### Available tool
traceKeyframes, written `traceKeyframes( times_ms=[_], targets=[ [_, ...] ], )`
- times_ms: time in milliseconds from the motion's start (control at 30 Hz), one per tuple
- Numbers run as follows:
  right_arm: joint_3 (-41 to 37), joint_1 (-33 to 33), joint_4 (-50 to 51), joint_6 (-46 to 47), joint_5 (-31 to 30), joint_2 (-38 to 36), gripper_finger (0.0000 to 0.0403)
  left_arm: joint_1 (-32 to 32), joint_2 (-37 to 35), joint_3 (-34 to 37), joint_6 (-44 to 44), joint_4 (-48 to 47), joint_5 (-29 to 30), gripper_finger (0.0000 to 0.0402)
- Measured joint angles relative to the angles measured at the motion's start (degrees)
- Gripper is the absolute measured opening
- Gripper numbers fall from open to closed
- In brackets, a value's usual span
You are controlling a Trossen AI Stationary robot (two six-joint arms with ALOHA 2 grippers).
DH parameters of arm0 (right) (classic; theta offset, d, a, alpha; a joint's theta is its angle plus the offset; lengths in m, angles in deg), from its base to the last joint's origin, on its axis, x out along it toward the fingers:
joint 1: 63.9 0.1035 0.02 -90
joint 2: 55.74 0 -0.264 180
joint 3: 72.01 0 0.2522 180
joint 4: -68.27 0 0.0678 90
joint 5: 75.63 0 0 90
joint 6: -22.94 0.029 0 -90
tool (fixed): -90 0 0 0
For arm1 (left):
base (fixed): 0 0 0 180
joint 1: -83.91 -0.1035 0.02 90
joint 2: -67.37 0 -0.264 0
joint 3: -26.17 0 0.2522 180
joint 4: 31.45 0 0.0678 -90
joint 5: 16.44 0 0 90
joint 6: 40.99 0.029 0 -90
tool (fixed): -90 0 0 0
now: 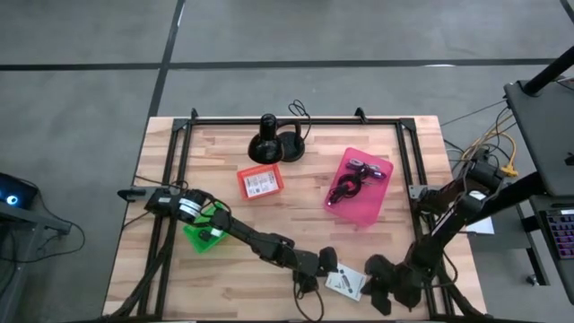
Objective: Pick and place items into bin
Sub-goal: Stack the card reader box on top of the card reader box in the orange bin
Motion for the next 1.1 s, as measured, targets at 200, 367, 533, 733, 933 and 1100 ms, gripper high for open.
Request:
traceKeyframes(
  times_ms=[200,367,533,733,933,1100],
  targets=[
    [0.34,-0.02,-0.03,-0.69,-1.67,2.92,0.0009,-0.04,0.0,0.0,0.03,0.32,0.02,0.0205],
    [0.51,-0.01,-1.01,2.04,-1.19,5.46,0.0009,-0.04,0.0,0.0,0.07,0.5,0.02,0.0205],
    [0.67,0.06,-1.52,2.48,0.67,6.7,0.0009,-0.04,0.0,0.0,0.05,0.5,0.02,0.0205],
    [0.64,1.1,-1.28,2.66,1.62,6.74,0.0008,-0.04,0.0,0.0,0.02,0.5,0.02,0.0205],
    [0.22,2.04,-1.05,3.7,1.55,6.79,0.0008,-0.04,-0.02,0.0,0.04,0.5,-0.02,0.0205],
    [-0.64,2.28,-1.67,4.08,1.36,6.79,0.0008,0.12,-0.04,0.1,0.13,0.55,-2.29,0.0205]
  ],
)
